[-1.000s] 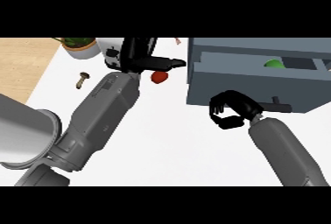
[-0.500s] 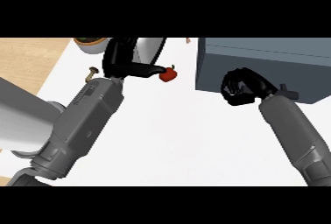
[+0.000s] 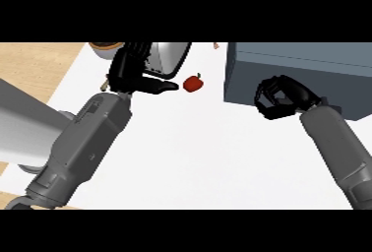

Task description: Pick up the cup, place it into the drawer and close the drawer

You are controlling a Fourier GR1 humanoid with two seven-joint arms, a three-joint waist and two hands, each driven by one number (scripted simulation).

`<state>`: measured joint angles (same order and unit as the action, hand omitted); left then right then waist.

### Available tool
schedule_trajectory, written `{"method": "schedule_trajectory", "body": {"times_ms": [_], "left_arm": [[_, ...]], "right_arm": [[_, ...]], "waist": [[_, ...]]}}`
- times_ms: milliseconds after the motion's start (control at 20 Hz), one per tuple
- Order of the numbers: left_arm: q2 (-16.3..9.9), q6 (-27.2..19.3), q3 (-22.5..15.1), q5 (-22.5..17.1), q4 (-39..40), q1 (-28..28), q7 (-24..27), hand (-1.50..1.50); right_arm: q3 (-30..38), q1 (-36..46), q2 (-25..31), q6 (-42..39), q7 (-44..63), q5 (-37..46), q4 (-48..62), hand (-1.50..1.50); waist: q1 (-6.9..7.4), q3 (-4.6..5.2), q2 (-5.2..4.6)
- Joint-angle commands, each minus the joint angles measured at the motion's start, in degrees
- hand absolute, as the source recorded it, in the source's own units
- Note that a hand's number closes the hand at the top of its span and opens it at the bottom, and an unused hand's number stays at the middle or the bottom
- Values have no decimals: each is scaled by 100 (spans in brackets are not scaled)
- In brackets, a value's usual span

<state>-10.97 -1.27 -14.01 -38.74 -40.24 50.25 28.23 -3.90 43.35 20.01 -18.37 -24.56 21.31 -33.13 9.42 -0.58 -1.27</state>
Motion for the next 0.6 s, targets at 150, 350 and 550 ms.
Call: {"method": "schedule_trajectory", "body": {"times_ms": [150,350,550], "left_arm": [[-79,215,-39,6,-129,-151,46,-150],[-67,243,-21,-44,-202,-178,-1,-150],[-89,303,-12,-76,-267,-233,-26,-150]], "right_arm": [[576,1006,654,388,485,-136,130,150],[630,887,758,170,486,-259,5,150],[708,856,868,-68,546,-409,-115,150]], "waist": [[274,40,-164],[321,33,-164],[344,37,-151]]}}
